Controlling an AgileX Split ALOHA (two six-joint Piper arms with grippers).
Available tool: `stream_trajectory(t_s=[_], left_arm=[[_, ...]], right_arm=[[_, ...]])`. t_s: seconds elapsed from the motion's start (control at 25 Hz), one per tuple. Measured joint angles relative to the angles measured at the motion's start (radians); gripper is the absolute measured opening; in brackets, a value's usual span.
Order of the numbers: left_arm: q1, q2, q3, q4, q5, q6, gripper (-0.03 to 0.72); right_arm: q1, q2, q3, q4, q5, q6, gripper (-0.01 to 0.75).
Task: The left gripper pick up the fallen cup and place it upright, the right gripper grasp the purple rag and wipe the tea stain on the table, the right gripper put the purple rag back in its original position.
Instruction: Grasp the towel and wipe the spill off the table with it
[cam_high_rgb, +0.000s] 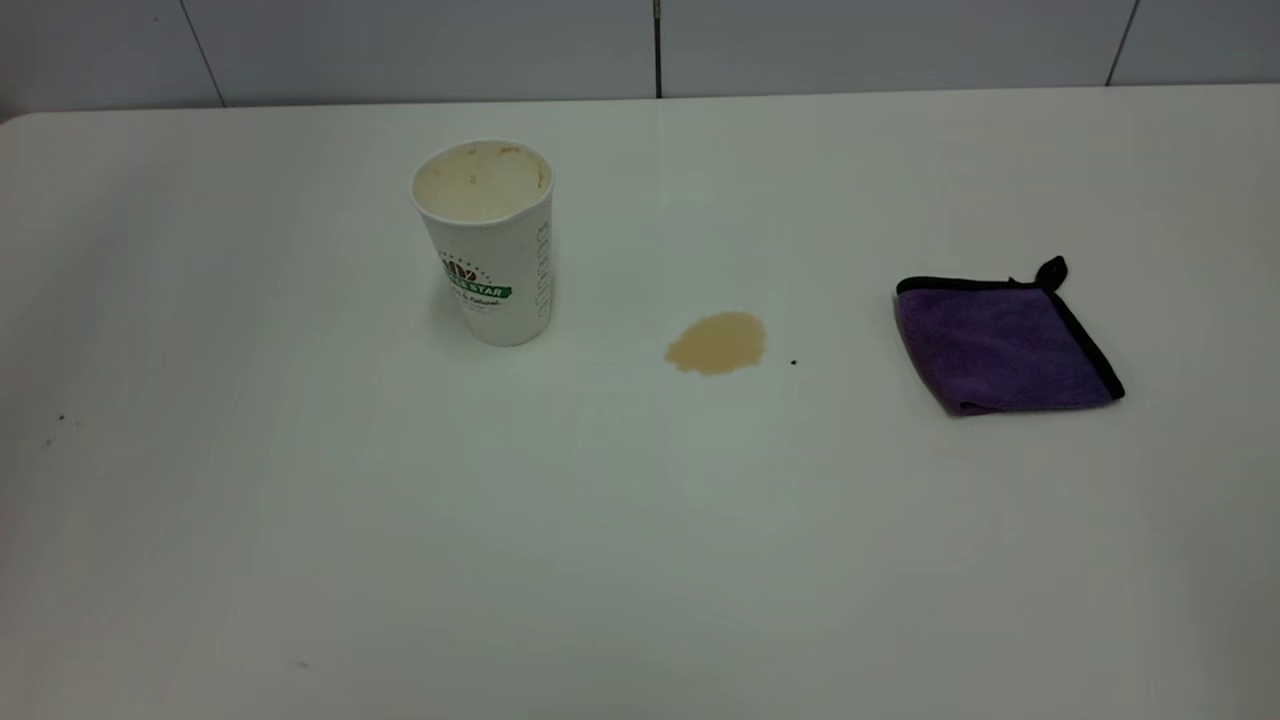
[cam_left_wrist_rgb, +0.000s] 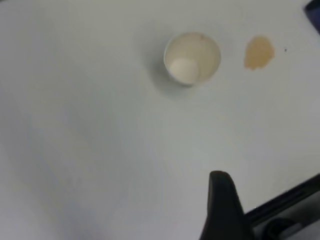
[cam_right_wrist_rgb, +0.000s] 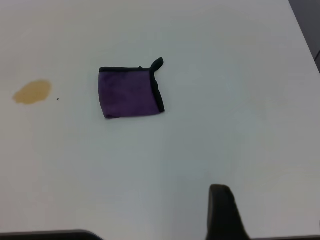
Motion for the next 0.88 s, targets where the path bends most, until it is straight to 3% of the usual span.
stream_trajectory(t_s=[0.48,0.72,0.88], left_arm=[[0.000,-0.473,0.763,0.042,-0.001,-0.037,0.497],[0.000,-0.672,1.021,0.050,-0.059,-0.100,0.497],[0.000,-0.805,1.055,0.079,-0.060,-0.129,0.497]], right_arm=[[0.000,0.000,0.000,0.000,0.000,0.000,0.486],[0.000,0.000,0.000,0.000,0.000,0.000,0.486],[0.000,0.000,0.000,0.000,0.000,0.000,0.486]])
